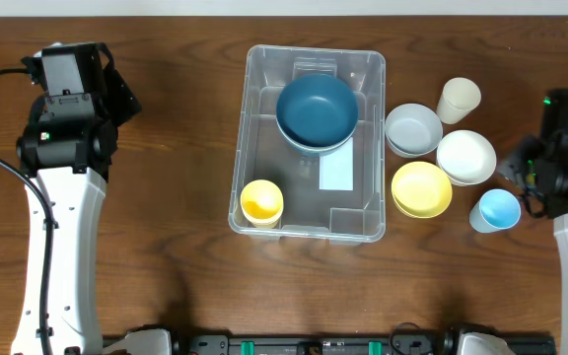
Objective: Pack container
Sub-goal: 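Withdraw the right gripper back toward the right cups, then lower the right gripper onto the light blue cup and grasp its rim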
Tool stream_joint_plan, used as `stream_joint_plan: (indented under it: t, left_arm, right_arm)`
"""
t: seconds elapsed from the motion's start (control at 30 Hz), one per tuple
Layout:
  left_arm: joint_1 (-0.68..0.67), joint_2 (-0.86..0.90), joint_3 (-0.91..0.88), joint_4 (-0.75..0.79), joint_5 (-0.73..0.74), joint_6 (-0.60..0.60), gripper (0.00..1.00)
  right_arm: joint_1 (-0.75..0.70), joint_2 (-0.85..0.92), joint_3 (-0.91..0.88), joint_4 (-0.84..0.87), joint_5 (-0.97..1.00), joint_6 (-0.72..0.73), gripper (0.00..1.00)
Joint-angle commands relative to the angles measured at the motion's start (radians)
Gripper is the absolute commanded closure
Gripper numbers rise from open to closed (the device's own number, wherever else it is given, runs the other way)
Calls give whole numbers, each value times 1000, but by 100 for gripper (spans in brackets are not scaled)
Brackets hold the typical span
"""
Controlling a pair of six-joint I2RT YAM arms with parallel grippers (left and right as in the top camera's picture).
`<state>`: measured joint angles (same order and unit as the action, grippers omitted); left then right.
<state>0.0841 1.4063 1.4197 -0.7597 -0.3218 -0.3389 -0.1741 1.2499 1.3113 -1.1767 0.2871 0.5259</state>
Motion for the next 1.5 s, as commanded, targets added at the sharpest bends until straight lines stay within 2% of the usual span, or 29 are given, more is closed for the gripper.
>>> stream_joint_plan:
  t: [0.0, 0.23, 0.67, 1.1, 1.2, 1.47]
  left_arm:
    - [5, -2, 13, -3, -21, 9, 2]
    - [5, -2, 13, -3, -21, 9, 2]
    - [5, -2, 13, -3, -21, 9, 2]
    - [5, -2, 13, -3, -21, 9, 2]
    - [5, -2, 13, -3, -21, 9, 2]
    - [5, -2, 13, -3, -21, 9, 2]
  right_arm:
    - [-94, 0, -102, 45, -5, 80, 46]
    - [-202, 0, -311, 211, -131, 52, 49]
    - [-206, 0, -468, 352, -131, 49, 55]
    - [-206, 0, -543, 442, -130, 49, 59]
    - [-206, 0, -564, 470, -130, 49, 64]
    - [-206, 0, -581, 488, -130, 49, 68]
